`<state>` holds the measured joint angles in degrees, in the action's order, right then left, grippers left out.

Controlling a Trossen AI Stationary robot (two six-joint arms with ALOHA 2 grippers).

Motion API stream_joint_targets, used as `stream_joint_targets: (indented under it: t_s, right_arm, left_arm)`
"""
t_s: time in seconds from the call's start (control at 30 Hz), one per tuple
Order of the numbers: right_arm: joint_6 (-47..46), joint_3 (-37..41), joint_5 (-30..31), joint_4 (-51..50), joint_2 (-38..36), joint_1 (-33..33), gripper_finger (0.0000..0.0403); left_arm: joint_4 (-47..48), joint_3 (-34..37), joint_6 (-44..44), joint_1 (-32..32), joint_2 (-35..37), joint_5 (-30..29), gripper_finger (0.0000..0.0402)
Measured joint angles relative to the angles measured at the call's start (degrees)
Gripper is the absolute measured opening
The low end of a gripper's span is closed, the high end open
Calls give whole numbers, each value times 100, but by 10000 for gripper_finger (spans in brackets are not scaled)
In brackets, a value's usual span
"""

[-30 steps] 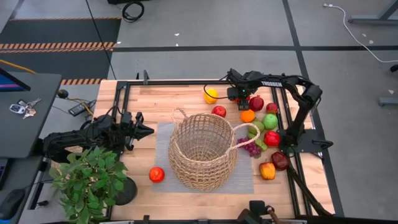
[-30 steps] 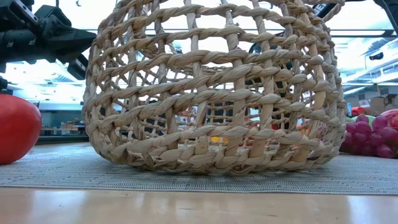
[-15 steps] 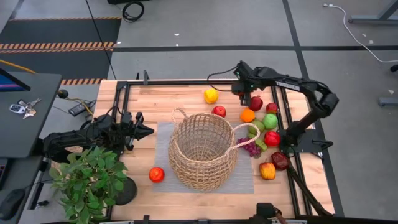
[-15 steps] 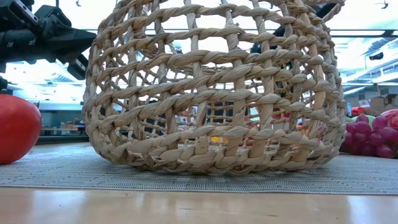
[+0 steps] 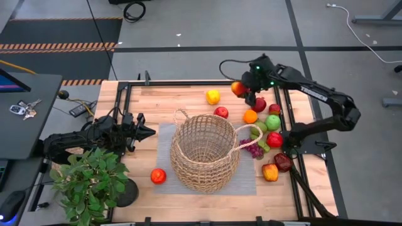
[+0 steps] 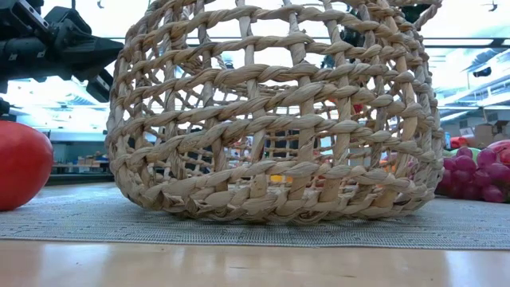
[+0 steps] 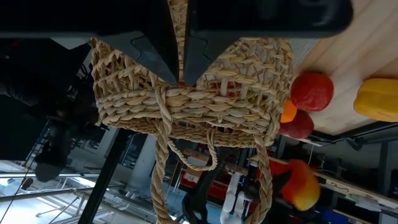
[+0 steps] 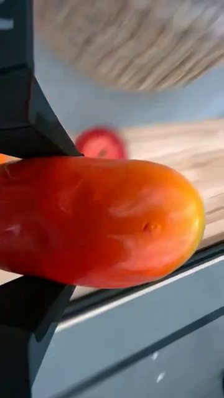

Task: Build produce basket
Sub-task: Put the red mango into the brown basket

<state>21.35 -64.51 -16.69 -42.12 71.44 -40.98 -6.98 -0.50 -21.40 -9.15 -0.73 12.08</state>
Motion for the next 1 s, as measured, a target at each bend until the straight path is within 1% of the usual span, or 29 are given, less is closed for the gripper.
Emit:
stream_joint_targets:
  t_s: [0.17, 0.33, 0.47, 0.6, 0.77, 0.87, 1.0]
  right_arm:
    - [-994, 0, -698, 409, -359, 52, 261]
    - [-1797, -2, -1287, 975, -663, 282, 261]
    - [-2482, -2, -1732, 1691, -879, 563, 261]
    - [-3136, -2, -2008, 2590, -1078, 845, 261]
    - [-3981, -4, -2069, 3603, -1206, 1210, 261]
    - [-4320, -4, -2030, 4003, -1209, 1420, 261]
    - [-4431, -7, -1621, 4121, -1163, 1762, 261]
  left_arm:
    - [1, -1, -1, 0, 0, 0, 36]
    - [0, -2, 0, 1, 0, 0, 30]
    - [0, -1, 0, 1, 0, 0, 28]
    - [0, -2, 0, 0, 0, 0, 33]
    - [0, -2, 3, 2, 0, 0, 35]
    - [0, -1, -1, 1, 0, 0, 31]
    - [0, -1, -1, 1, 0, -1, 28]
